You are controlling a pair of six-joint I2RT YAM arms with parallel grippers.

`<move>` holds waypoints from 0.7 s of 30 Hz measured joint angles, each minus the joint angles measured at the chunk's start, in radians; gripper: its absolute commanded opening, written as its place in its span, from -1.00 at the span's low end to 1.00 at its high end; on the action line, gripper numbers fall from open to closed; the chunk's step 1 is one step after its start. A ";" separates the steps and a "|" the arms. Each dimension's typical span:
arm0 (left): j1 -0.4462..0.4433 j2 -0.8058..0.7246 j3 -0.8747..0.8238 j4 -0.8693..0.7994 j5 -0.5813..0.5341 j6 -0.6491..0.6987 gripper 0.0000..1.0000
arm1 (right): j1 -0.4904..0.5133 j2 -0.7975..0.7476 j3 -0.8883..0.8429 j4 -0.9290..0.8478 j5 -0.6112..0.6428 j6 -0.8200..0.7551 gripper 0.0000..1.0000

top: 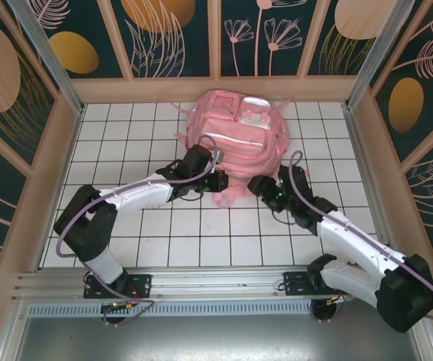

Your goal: Pack the student bag

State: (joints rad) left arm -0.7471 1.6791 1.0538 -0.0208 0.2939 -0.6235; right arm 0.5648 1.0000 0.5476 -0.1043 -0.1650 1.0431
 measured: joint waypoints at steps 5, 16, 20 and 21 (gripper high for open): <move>-0.030 0.031 0.030 0.029 0.040 -0.027 -1.00 | -0.003 0.019 -0.027 0.135 0.007 0.137 0.24; -0.040 0.032 0.040 0.035 0.059 -0.044 -1.00 | -0.055 0.208 -0.026 0.275 0.051 0.162 -0.10; -0.040 0.033 0.055 0.028 0.069 -0.043 -1.00 | -0.076 0.235 -0.010 0.281 0.070 0.131 -0.03; -0.040 0.033 0.058 0.027 0.071 -0.043 -1.00 | -0.080 0.241 -0.002 0.281 0.074 0.118 0.02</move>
State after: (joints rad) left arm -0.7876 1.7123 1.1114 0.0063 0.3649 -0.6666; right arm 0.4843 1.2411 0.5457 0.1768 -0.0910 1.1614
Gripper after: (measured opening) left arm 0.058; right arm 0.470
